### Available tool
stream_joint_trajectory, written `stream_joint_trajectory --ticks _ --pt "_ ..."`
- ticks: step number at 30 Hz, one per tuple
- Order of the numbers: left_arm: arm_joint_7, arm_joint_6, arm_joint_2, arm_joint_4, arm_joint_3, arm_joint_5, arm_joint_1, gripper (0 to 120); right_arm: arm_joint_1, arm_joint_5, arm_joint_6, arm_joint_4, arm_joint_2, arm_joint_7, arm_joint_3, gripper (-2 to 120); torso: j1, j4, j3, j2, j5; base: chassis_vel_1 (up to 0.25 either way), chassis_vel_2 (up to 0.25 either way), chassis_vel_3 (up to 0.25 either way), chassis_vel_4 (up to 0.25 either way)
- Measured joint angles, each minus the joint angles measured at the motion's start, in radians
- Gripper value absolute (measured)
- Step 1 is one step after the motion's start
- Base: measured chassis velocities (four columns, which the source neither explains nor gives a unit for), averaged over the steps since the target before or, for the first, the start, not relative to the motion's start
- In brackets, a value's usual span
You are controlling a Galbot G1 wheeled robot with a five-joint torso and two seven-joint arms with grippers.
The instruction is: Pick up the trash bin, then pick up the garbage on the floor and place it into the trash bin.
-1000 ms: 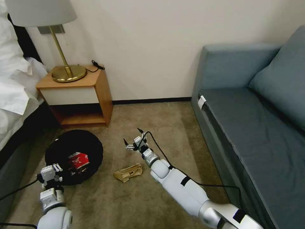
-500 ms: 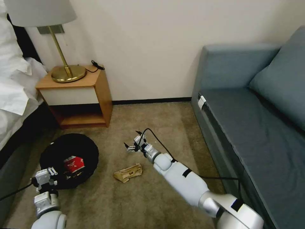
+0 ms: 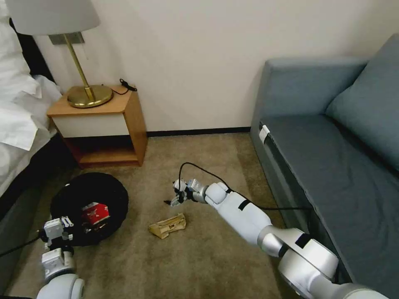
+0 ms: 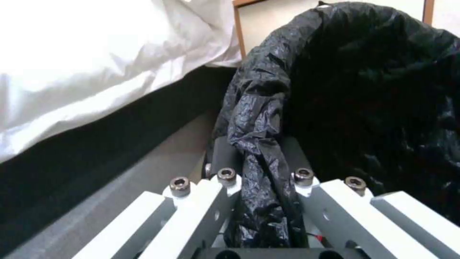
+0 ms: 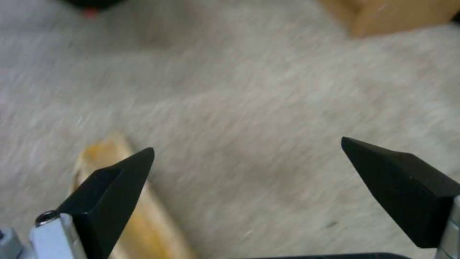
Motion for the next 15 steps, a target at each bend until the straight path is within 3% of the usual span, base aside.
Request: stream_joint_trajectory --ticks 15 --pt "-0.001 0.013 -0.001 -0.015 -0.004 0.002 0.004 6 -0.05 -0.174 0.045 -0.12 0.038 -0.029 0.054 100 0.0 -0.0001 0.0 0.0 0.0 0.0 0.0 0.0 0.0"
